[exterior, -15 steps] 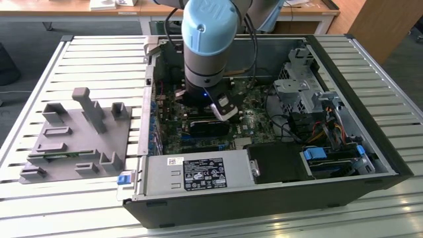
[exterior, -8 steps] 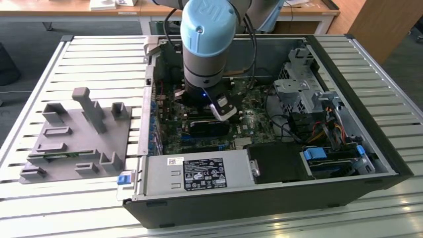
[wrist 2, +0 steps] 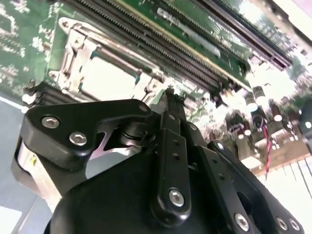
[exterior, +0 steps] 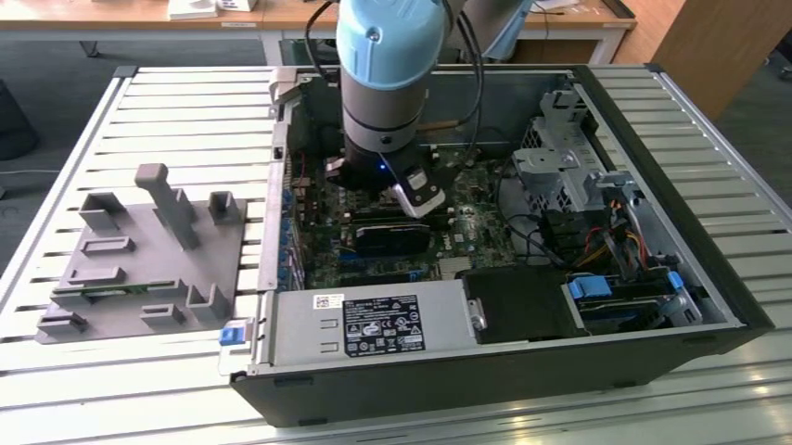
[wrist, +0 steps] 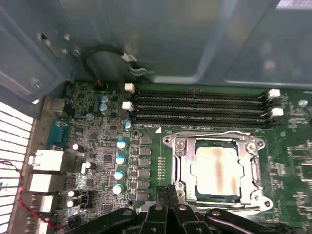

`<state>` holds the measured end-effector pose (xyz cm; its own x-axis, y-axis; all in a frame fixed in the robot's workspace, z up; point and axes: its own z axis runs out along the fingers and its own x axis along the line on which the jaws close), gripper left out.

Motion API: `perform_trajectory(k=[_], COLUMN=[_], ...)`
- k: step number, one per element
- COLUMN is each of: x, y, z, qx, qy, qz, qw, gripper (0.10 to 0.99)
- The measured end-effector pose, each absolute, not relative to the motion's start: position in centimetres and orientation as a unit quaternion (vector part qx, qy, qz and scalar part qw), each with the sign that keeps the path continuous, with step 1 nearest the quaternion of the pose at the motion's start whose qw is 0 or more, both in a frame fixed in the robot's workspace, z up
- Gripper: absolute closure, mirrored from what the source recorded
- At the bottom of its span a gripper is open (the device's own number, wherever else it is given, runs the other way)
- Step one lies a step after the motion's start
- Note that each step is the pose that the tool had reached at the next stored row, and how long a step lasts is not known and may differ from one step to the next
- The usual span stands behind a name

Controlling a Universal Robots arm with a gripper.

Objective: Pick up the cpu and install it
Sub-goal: 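Install the second cpu locking lever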

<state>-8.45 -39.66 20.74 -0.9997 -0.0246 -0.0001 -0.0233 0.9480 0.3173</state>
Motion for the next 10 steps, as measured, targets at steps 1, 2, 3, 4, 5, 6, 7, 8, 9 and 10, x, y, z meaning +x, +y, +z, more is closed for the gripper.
perform_trajectory(k=[1,2,3,4,5,6,7,8,9,10], x=[-8.4,-8.4,-8.4,-8.4,-8.4,-8.4,-8.4,-8.4,-8.4,-8.4], y=[-39.7,-39.7,-39.7,-39.7,-39.7,-39.7,-39.7,-39.7,-39.7,-39.7], z=[21.1,21.3,21.6,21.8,22.0,22.2,22.5,22.8,23.0,23.3], qx=[0.012,0.012,0.012,0.012,0.012,0.012,0.012,0.012,0.012,0.012], qy=[-0.987,-0.987,-0.987,-0.987,-0.987,-0.987,-0.987,-0.987,-0.987,-0.987], qz=[-0.161,-0.161,-0.161,-0.161,-0.161,-0.161,-0.161,-0.161,-0.162,-0.162], qw=[0.002,0.002,0.002,0.002,0.002,0.002,0.002,0.002,0.002,0.002], gripper=[0.980,0.980,0.980,0.980,0.980,0.980,0.980,0.980,0.980,0.980])
